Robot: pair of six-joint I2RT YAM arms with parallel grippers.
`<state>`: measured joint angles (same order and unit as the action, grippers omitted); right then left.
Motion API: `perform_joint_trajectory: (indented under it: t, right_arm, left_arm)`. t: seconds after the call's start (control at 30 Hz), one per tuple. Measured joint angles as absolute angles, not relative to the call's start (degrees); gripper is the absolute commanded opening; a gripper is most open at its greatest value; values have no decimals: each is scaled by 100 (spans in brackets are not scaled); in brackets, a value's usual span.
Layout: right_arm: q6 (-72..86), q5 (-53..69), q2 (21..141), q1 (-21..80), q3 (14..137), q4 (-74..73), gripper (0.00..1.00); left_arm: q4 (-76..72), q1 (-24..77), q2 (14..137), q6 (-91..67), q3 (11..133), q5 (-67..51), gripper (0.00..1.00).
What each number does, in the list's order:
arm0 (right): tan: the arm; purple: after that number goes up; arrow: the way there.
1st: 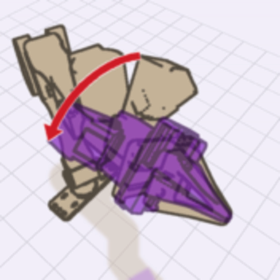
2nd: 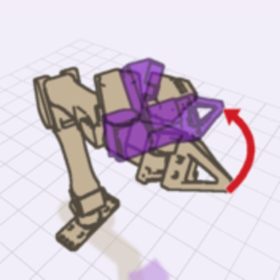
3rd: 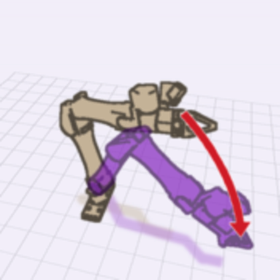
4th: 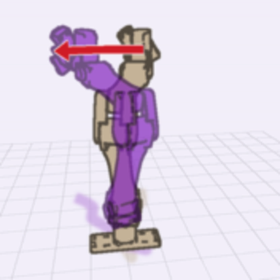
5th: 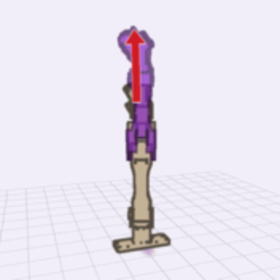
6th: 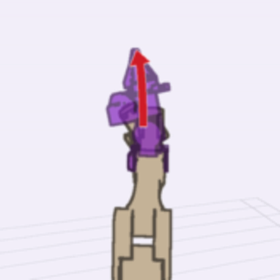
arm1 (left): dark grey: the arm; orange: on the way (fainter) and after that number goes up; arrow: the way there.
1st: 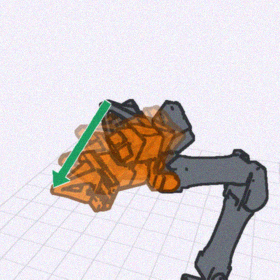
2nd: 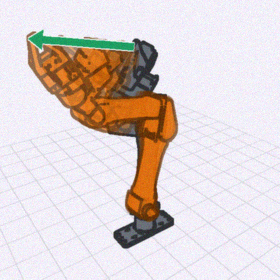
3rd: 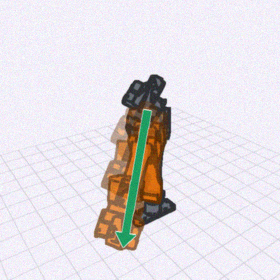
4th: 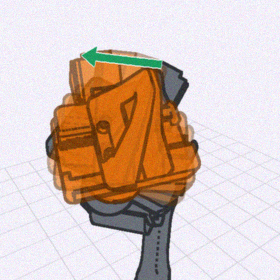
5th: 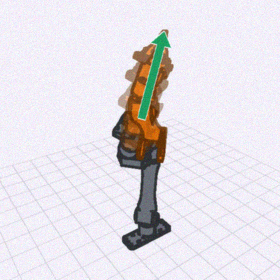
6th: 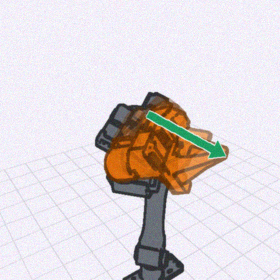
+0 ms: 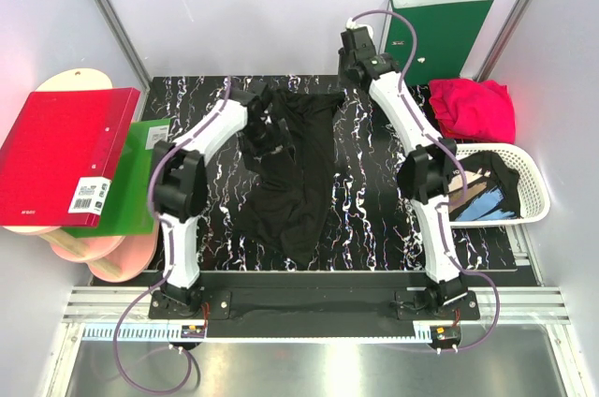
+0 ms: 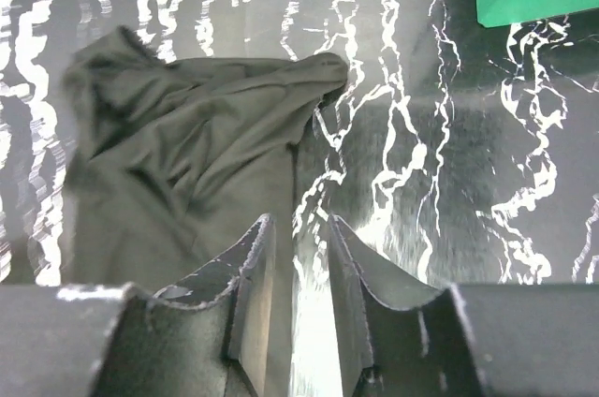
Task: Fold and stack the t-shirts
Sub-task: Rotate the tshirt 80 degrees
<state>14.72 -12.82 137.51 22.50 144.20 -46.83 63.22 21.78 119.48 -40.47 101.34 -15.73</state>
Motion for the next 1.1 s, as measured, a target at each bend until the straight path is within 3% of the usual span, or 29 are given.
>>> perform_joint_trajectory:
  t: [0.27, 0.53, 0.77, 0.9, 0.93, 1.03, 1.1]
  right_arm:
    - [1638, -301, 12672, 2250, 13015, -5168, 36]
    - [3035, 2486, 11214, 1149, 8178, -4259, 35]
    - [4574, 4265, 10425, 1100, 5616, -2316, 35]
    - [5155, 4829, 10374, 1162, 4746, -1149, 35]
    - [5234, 4925, 10353, 1162, 4707, -1011, 35]
    - [5500, 5199, 10335, 1157, 4678, -644, 36]
    - [5614, 5374, 10335, 1157, 4678, -545, 39]
  left_arm:
    - [6346, 2080, 10652, -3581, 8921, -1188, 99]
    - [6060, 1135, 10372, -3439, 6733, -956, 99]
    - [5461, 1048, 10160, -3258, 6169, -1013, 98]
    - [5312, 1057, 10141, -3264, 5933, -1170, 78]
    - [5317, 1057, 10134, -3275, 5902, -1208, 49]
    - [5339, 1033, 10136, -3267, 5734, -1437, 0]
    - [5310, 1039, 10134, -3269, 5579, -1671, 0]
